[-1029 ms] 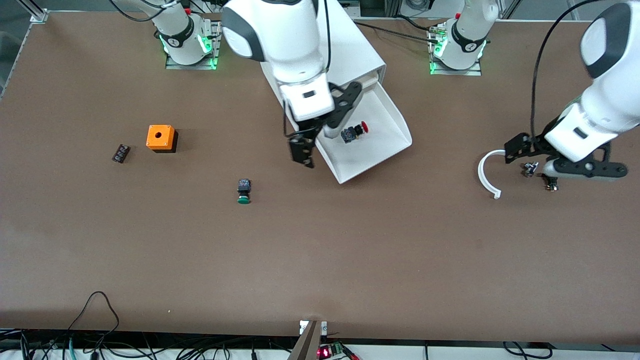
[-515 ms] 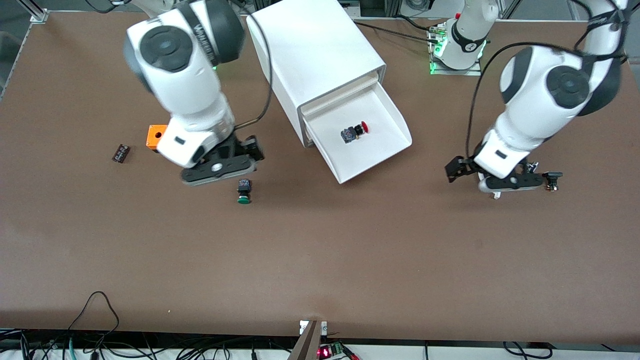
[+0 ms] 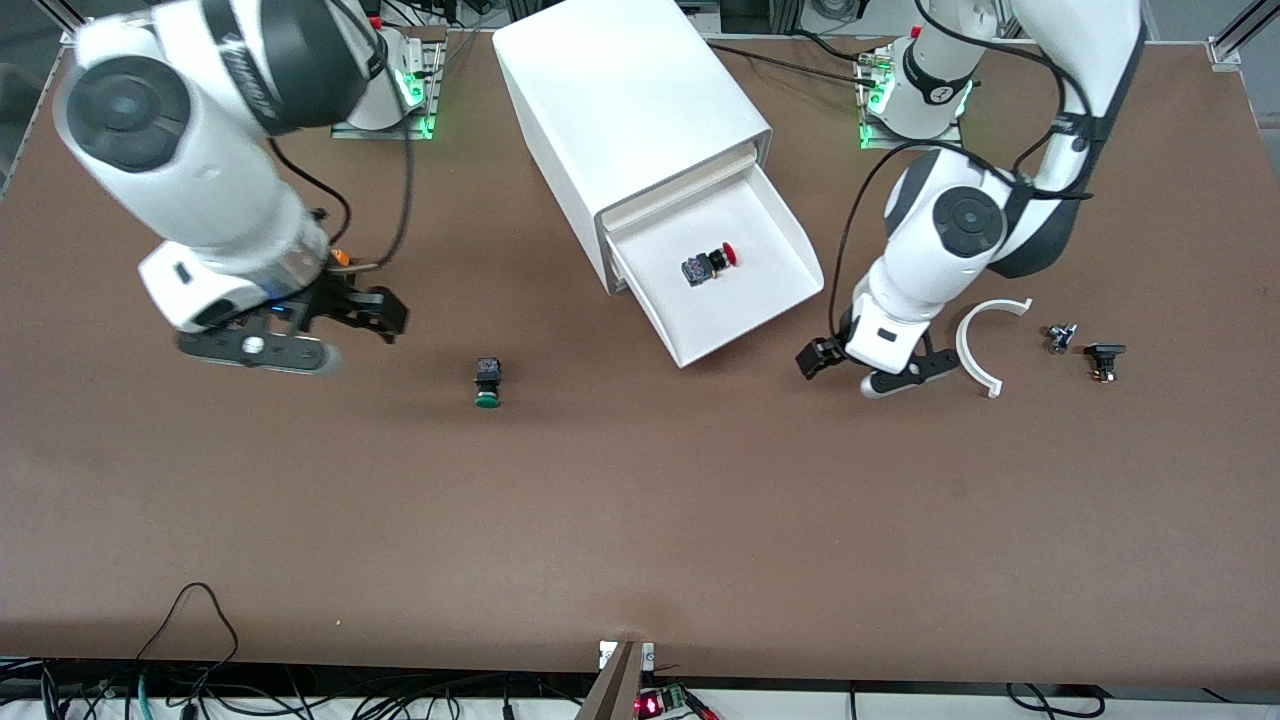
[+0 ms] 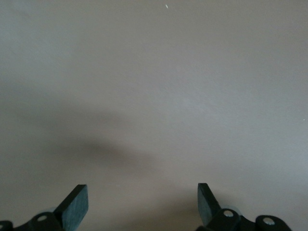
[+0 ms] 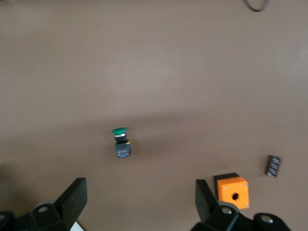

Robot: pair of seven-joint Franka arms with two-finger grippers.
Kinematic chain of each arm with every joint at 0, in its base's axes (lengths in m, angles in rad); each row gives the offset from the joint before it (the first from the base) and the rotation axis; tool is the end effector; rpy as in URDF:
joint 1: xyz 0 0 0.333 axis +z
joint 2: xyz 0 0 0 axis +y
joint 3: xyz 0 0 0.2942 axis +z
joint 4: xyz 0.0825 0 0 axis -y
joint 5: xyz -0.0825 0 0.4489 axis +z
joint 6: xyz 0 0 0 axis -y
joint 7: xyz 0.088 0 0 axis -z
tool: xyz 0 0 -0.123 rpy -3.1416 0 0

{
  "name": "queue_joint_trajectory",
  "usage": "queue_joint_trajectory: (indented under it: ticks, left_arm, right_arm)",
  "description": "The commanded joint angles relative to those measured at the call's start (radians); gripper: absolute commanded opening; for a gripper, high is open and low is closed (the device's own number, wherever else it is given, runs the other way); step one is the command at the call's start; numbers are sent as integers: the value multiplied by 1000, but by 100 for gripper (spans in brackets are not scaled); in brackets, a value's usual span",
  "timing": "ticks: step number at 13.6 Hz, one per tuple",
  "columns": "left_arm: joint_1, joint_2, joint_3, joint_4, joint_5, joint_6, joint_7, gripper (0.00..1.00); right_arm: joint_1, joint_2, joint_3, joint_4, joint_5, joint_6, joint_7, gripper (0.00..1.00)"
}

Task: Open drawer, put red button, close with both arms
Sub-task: 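Push the drawer shut with the left gripper while the right gripper retracts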

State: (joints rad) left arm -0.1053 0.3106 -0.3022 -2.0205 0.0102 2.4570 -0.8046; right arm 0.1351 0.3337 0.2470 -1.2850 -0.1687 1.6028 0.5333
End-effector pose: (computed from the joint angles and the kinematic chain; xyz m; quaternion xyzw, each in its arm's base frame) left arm 0.6012 -0.2593 0.2364 0.9759 0.2027 0.0338 0.0739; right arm 0.6760 0.2230 0.5266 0.9959 -0.0789 0.0165 0.0411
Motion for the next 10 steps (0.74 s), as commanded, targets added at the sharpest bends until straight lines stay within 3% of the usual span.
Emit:
queue_joint_trajectory:
  ticks: [1,6,10]
  left_arm:
    - [-31,7,6,-87,-13,120,-60,100]
    - [-37,4,-69,-126,-16,128,-154,100]
    - [-37,1,-156,-145,-16,126,-197,100]
  right_arm:
    - [-87,-47,6,-43,21,-17,4,100]
    - [-101,-130,-155,-157,29,-27,-188,100]
    - [-127,-148,-245,-235,98,11,-396,100]
